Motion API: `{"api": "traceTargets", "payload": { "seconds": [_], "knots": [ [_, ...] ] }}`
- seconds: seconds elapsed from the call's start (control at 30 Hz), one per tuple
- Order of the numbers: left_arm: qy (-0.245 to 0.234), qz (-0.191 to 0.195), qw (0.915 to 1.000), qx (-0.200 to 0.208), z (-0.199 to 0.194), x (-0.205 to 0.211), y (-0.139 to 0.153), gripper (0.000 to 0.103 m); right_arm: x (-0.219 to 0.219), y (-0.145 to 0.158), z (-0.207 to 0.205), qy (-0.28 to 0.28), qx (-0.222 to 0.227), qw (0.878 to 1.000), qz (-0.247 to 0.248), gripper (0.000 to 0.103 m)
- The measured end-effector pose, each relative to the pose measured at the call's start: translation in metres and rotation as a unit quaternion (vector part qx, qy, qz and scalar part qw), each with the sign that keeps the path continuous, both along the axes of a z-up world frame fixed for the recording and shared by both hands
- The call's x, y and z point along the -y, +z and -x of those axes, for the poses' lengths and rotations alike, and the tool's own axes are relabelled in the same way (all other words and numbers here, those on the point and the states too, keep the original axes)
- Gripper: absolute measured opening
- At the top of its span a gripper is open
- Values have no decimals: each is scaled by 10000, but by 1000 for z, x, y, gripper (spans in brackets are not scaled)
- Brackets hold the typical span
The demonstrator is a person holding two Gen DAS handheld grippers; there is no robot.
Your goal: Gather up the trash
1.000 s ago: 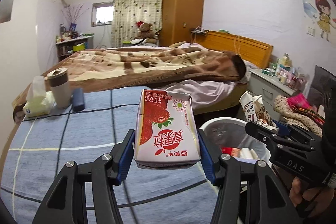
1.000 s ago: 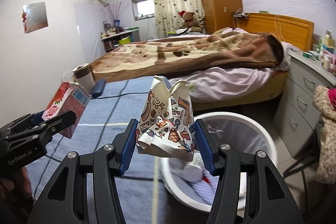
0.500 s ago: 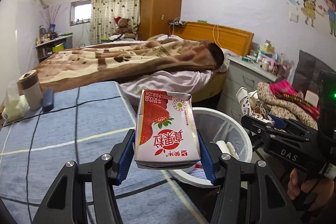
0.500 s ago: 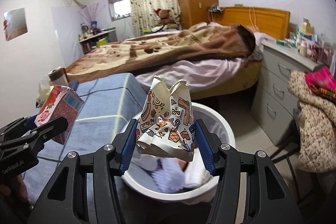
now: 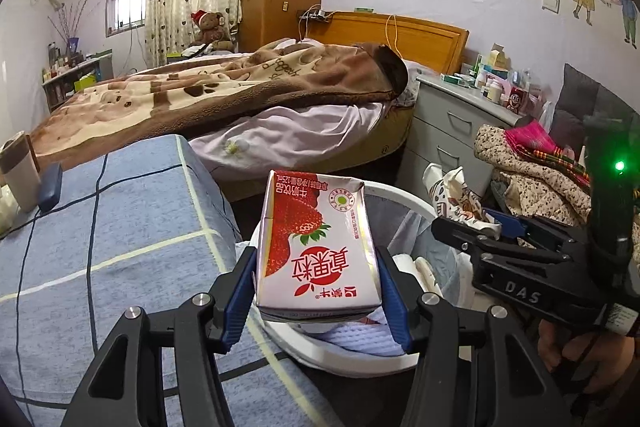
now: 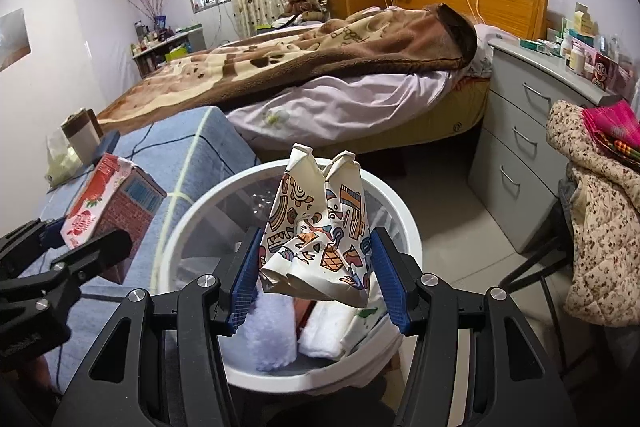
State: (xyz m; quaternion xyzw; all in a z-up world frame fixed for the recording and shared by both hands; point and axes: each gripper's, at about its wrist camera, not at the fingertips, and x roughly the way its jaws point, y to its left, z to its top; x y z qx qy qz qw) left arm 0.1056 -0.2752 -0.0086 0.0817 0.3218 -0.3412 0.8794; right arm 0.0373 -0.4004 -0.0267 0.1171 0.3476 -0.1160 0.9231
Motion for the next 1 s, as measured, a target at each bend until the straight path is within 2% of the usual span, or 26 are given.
{"api": "traceTargets", "payload": {
  "seconds": [0.13,0.23,0.3,0.6,1.0],
  "knots": [
    [1,-20,10000,4,-3,7,1,57,3,-2,-2,20,-108,9998,136,56],
    [48,-10,10000,81,-2,11,1,69,4,-2,-2,3,-78,9997,211,58],
    [64,3,10000,42,-3,11,1,69,6,-2,-1,-30,-57,9998,194,70],
    [135,72,9999,45,4,1,6,70,6,7,13,-102,141,9997,141,70],
    [440,156,9984,321,27,-25,22,70,-13,21,29,-81,445,9988,166,70]
  ]
}}
